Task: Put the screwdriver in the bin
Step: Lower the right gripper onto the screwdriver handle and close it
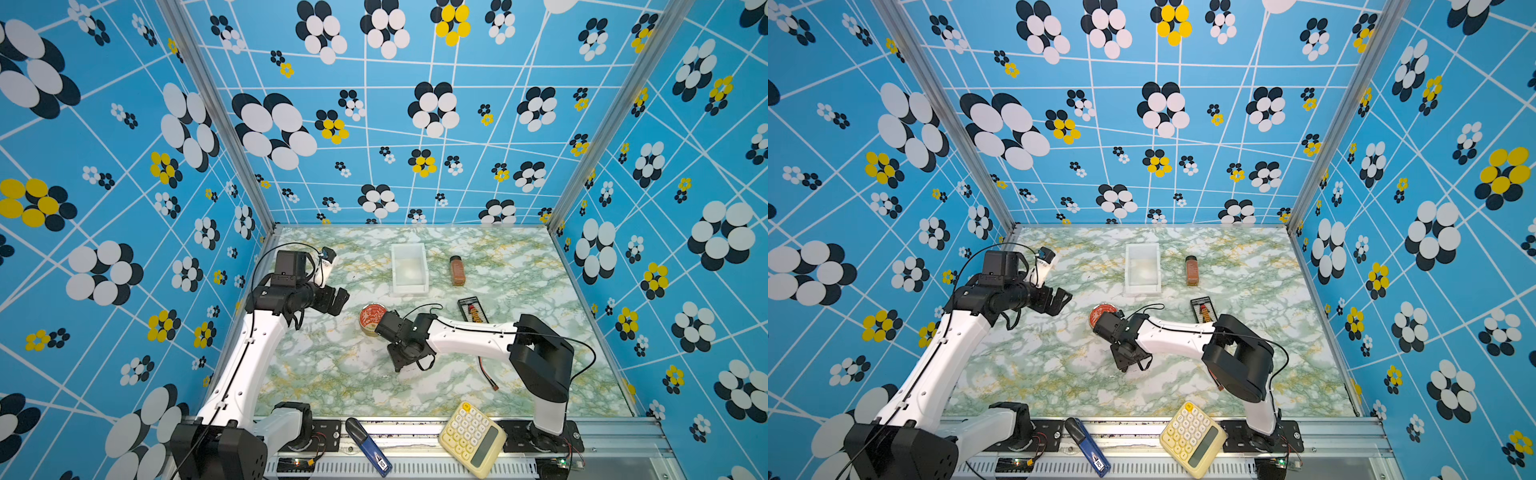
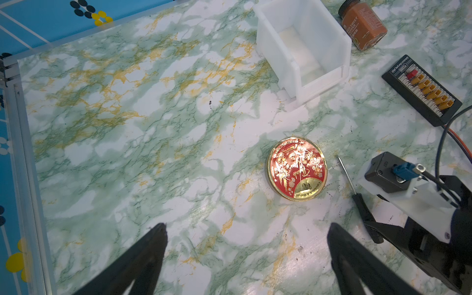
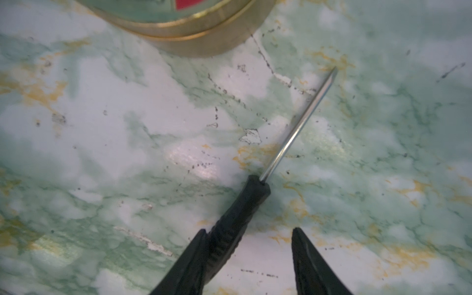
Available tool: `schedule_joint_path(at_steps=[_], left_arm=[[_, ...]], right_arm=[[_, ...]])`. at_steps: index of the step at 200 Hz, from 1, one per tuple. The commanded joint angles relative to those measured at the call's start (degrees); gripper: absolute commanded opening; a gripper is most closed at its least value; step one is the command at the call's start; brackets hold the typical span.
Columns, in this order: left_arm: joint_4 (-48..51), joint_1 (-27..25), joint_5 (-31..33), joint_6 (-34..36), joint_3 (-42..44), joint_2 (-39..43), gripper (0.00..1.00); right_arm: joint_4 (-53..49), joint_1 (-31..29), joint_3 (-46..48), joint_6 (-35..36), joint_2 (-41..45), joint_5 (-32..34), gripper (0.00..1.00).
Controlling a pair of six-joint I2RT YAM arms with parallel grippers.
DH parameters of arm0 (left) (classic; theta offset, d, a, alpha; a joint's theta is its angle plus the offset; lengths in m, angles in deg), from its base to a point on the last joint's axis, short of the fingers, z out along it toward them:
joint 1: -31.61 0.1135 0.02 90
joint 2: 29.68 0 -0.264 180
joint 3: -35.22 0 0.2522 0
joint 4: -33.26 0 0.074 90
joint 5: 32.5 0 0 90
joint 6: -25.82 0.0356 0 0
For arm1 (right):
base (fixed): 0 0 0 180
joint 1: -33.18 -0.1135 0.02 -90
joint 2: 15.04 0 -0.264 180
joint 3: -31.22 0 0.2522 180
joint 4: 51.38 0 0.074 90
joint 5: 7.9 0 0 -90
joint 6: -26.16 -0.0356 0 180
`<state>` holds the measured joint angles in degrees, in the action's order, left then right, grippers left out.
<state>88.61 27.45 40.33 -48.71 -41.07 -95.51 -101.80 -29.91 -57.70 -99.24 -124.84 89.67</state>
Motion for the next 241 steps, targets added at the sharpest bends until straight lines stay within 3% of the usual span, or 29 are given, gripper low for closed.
schedule_joint_path(at_steps=[1,80,167,241], left_arm=[[-1.01,-0.51,-0.4,-1.23,0.22,0.48,0.99],[-0.96,-0.49,-0.93,-1.58,0.19,0.47,0.99],[2.97,-1.35,-6.8,0.44,-0.86,0.49,0.99],[3.51,-2.83,-6.21,0.8,-0.23,1.57,0.99]], right_arm=[[-2.56,0.07,0.95,-0.81,0.8,2.12,0.54],[-1.21,0.08,0.2,-0.78,0.03,-0.07,0.52],[-0.51,0.07,-0.26,-1.38,-1.72,-1.86,0.48],[0.34,0.0,-0.23,-1.7,-2.85,-2.64,0.48]])
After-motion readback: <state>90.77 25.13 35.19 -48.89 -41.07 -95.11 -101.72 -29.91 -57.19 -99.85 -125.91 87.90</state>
